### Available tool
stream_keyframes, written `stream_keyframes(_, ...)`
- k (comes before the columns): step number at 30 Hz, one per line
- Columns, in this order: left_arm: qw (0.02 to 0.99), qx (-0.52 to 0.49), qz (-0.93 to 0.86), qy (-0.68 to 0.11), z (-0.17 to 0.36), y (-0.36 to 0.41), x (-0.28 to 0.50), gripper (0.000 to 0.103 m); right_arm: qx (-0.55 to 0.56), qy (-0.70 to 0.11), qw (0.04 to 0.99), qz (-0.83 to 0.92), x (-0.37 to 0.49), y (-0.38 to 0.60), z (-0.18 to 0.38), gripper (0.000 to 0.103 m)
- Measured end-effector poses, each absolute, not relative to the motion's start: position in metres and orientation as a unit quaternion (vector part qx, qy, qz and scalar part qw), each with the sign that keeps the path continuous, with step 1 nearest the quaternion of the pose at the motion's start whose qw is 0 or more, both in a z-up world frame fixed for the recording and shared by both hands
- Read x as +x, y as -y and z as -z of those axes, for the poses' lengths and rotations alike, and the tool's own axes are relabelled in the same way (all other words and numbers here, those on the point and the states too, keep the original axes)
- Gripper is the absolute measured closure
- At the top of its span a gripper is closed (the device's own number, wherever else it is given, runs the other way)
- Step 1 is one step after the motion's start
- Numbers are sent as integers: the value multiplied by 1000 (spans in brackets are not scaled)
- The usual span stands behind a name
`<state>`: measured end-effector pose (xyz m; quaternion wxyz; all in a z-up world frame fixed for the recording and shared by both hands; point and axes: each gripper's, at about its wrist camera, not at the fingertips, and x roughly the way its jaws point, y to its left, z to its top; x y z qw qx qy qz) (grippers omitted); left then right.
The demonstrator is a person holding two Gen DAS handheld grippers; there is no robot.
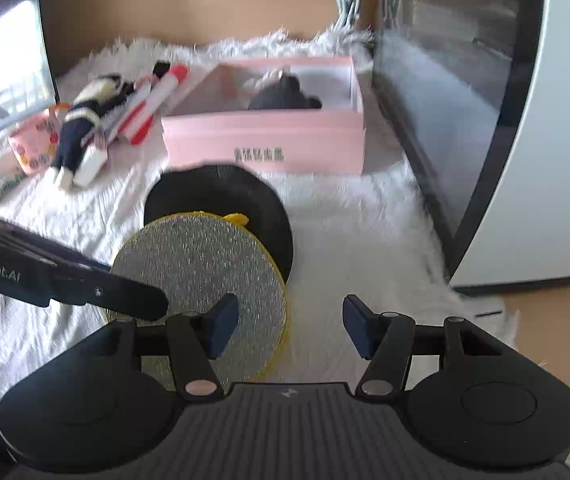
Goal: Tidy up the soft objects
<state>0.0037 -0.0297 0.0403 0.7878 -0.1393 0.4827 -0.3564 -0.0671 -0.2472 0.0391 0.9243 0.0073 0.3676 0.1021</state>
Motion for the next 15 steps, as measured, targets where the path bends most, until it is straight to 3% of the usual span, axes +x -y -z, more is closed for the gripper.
stream_keyframes(8, 802, -115, 387, -441, -63, 21, -17, 86, 6, -341, 935, -101, -50, 250, -61, 40)
stream_keyframes(15, 842, -143, 323, -408, -86, -43, -38, 86, 9, -362, 922, -140, -10, 229, -53, 39)
